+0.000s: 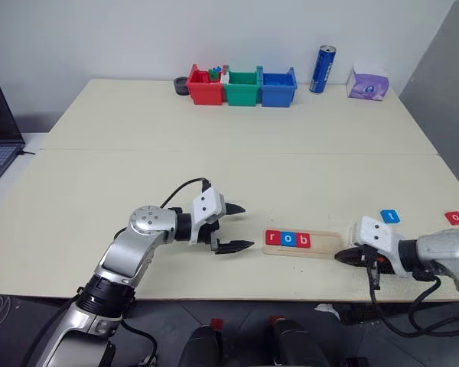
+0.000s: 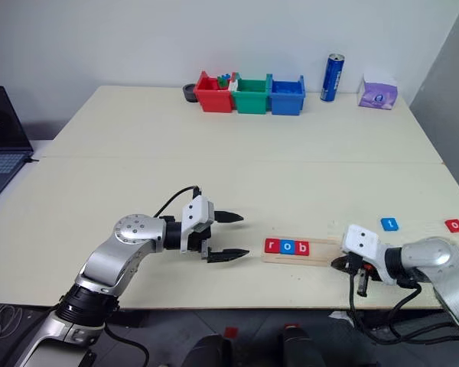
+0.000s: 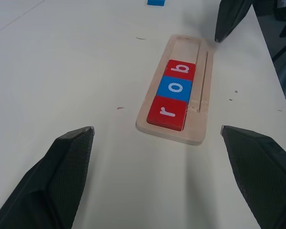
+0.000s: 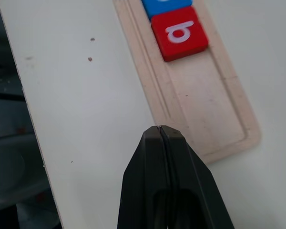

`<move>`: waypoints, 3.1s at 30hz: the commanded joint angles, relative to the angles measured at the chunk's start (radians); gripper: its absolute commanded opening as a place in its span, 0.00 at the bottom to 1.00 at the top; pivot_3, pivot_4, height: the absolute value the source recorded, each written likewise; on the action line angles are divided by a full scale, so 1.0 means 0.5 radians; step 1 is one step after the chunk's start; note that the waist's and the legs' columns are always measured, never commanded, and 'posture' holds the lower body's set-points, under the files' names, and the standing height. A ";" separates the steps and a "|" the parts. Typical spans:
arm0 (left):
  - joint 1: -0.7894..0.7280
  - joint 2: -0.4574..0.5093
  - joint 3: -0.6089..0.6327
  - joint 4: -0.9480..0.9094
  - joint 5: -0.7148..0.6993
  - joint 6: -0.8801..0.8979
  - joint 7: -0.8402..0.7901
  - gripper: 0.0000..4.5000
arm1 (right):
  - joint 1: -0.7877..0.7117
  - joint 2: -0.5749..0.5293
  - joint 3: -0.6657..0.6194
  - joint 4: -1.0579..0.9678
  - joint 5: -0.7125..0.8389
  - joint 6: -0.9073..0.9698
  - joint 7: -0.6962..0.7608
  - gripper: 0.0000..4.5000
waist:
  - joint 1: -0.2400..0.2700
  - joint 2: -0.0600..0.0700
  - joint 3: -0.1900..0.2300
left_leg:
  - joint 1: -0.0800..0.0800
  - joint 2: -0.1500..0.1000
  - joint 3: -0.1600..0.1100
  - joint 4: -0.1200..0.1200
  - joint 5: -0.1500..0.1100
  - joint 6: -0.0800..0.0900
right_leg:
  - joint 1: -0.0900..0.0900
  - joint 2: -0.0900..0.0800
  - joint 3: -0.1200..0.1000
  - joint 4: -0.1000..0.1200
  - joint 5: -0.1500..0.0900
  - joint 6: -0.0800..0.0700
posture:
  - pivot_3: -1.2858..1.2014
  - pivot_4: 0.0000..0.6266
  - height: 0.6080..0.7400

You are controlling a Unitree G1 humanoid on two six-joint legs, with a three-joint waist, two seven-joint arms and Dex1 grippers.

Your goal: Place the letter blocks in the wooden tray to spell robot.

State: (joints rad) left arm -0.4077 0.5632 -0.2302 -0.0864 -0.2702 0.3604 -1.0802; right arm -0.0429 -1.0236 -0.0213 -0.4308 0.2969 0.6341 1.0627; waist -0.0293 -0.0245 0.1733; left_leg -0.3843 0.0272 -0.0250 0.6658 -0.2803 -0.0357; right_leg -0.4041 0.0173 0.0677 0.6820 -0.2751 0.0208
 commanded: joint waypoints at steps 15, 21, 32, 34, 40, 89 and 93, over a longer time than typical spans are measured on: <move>-0.112 -0.114 0.043 -0.028 -0.080 0.033 0.056 1.00 | -0.173 0.177 -0.854 1.183 -0.192 -0.310 -0.785 0.91 | -0.010 0.001 -0.001 | 0.003 -0.001 0.008 -0.001 0.000 0.000 | 0.001 0.000 0.005 0.001 0.001 -0.001 | 0.52 0.24 1.00; -0.139 -0.137 0.029 -0.003 -0.070 0.017 0.042 1.00 | -0.627 0.185 -0.688 1.963 -0.320 -0.586 -0.893 0.91 | -0.014 0.005 -0.003 | 0.004 -0.002 0.011 -0.002 0.000 0.000 | 0.001 0.002 0.008 0.001 0.001 -0.001 | 0.52 0.24 1.00; -0.155 -0.136 0.026 0.010 -0.049 0.002 0.043 1.00 | -1.253 0.132 -0.544 3.180 -0.475 -0.852 -1.188 0.91 | -0.009 0.006 -0.003 | 0.003 -0.002 0.014 -0.004 0.000 0.001 | 0.000 -0.002 0.010 -0.001 0.001 -0.002 | 0.52 0.24 1.00; -0.154 -0.132 0.028 0.004 -0.047 0.007 0.049 1.00 | -1.276 0.132 -0.568 3.246 -0.441 -0.816 -1.206 0.91 | -0.010 0.006 -0.003 | 0.003 -0.002 0.014 -0.004 0.000 0.000 | 0.000 -0.002 0.010 -0.001 0.001 -0.002 | 0.52 0.24 1.00; -0.134 -0.115 0.039 -0.021 -0.052 0.017 0.060 1.00 | -1.215 0.150 -0.631 3.283 -0.347 -0.606 -1.111 0.91 | -0.008 0.005 -0.003 | 0.003 -0.002 0.013 -0.003 0.000 0.001 | 0.001 -0.002 0.009 -0.001 0.001 -0.002 | 0.52 0.24 1.00; -0.007 -0.049 0.107 -0.092 -0.064 0.002 0.124 1.00 | 0.210 1.300 -0.825 -0.368 0.360 0.927 -1.821 0.95 | -0.005 0.010 -0.008 | -0.001 0.000 0.001 -0.004 0.001 0.001 | 0.000 0.000 0.005 -0.002 -0.005 0.010 | 0.52 0.24 1.00; 0.002 -0.044 0.110 -0.100 -0.065 0.006 0.140 1.00 | 0.193 1.135 -0.894 -0.437 0.392 0.951 -1.717 0.99 | -0.005 0.011 -0.008 | -0.001 -0.001 0.001 -0.004 0.001 0.001 | -0.001 -0.001 0.005 -0.002 -0.005 0.010 | 0.52 0.24 1.00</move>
State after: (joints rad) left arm -0.4041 0.5337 -0.1990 -0.0904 -0.2939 0.3678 -1.0139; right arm 0.0653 -0.4170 -0.4211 -0.5944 0.4801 1.1137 0.1787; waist -0.0320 -0.0191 0.1693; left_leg -0.3851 0.0268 -0.0243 0.6639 -0.2800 -0.0352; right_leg -0.4044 0.0170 0.0702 0.6810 -0.2777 0.0260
